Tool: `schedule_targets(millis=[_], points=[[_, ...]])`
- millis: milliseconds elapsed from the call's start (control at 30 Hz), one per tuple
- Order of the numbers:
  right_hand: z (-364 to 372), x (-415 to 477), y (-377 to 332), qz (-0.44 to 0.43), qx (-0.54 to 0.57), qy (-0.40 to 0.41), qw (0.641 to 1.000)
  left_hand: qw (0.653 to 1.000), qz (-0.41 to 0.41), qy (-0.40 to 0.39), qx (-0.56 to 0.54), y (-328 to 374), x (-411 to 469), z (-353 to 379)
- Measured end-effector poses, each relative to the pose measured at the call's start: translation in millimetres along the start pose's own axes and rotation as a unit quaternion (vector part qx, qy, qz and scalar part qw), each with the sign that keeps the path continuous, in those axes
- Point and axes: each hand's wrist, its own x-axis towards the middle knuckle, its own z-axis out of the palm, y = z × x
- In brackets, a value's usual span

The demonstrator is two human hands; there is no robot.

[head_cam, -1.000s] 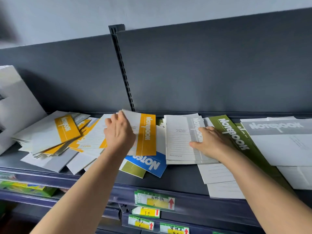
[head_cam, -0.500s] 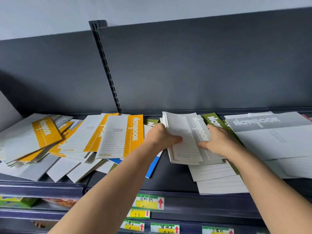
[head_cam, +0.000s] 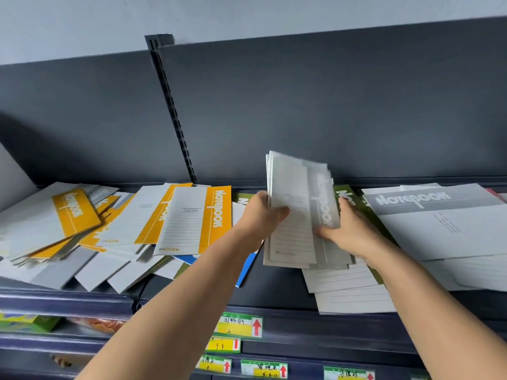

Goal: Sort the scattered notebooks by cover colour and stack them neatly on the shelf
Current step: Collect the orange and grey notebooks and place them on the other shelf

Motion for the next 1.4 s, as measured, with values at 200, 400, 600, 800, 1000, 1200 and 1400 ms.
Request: schedule_targets(millis=[200,400,600,800,1000,1200,1400], points=[[27.2,3.5,-43.0,-0.067,0.217,-0.043,0.973,0.995,0.034,0.084,-0.035,-0.6,-8.7,-58.8],[75.4,0.7,-86.7,-0.085,0.201,-0.008,0.976,0.866,-0.089,0.240,0.430,-44.0,-15.5,-135.7],[93.6,3.8,-96.8,-0.050,0.223,0.038,0.973,0.893,-0.078,0.176,0.408,-52.0,-10.6,-149.0],[104.9,6.4,-117.6,-0.061,0.227,0.041,0.971,0.896,-0.054,0.214,0.385,-51.4,-2.2,-194.1],[137.5,3.1,-145.3,-0.067,0.173,-0.006,0.983,0.853,-0.080,0.222,0.465,-69.7,-1.6,-265.7],[153.2,3.3,-145.9,-0.020,0.092,-0.037,0.995,0.875,-0.100,0.155,0.447,-73.2,8.6,-277.6],[152.2,-1.5,-143.7,-0.006,0.103,-0.029,0.994,0.928,-0.122,0.067,0.345,-67.1,16.6,-272.4]])
